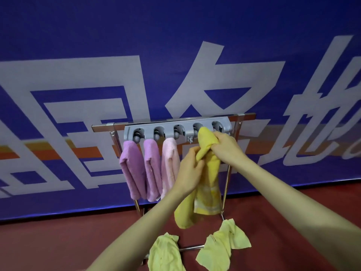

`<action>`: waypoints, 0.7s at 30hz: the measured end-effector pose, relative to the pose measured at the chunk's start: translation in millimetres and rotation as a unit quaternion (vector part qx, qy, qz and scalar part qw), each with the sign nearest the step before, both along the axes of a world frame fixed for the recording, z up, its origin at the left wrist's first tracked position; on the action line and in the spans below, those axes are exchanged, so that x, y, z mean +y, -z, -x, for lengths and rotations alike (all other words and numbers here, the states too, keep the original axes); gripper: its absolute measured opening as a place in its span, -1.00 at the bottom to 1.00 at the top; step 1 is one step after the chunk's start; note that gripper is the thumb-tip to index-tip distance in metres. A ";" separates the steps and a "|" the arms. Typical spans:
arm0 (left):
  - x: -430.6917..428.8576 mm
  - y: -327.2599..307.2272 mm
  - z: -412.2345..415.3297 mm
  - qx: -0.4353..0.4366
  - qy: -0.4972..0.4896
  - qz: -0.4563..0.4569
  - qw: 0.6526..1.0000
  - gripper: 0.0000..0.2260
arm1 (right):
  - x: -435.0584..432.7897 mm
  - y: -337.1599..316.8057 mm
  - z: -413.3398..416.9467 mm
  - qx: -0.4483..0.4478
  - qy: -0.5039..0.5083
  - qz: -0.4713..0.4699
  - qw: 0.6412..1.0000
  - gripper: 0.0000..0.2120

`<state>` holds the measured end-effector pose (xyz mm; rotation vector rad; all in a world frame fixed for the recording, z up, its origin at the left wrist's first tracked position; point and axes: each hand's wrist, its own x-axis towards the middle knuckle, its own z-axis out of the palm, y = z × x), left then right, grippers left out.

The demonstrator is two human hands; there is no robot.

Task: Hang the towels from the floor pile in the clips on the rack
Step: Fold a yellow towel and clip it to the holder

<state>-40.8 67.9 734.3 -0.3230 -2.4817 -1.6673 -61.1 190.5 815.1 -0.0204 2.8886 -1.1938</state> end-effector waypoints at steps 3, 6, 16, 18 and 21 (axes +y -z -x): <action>-6.8 9.8 11.2 -0.003 -0.023 0.030 0.999 -0.60 | 4.2 4.5 0.3 0.012 0.001 0.004 1.000 -0.81; -6.7 14.9 19.1 -0.028 -0.061 0.008 0.998 -0.66 | 6.1 13.7 6.3 0.017 -0.015 -0.025 0.999 -0.75; 3.8 14.1 50.5 -0.115 -0.155 -0.146 0.970 -0.78 | 9.0 62.3 28.6 -0.019 -0.045 -0.103 0.993 -0.39; 7.6 16.1 54.2 -0.109 -0.150 -0.138 0.973 -0.75 | 5.0 70.4 32.9 -0.005 -0.042 -0.107 0.993 -0.39; 11.1 18.1 61.7 -0.086 -0.165 -0.121 0.975 -0.70 | 1.6 75.3 44.8 0.035 -0.041 -0.131 0.990 -0.45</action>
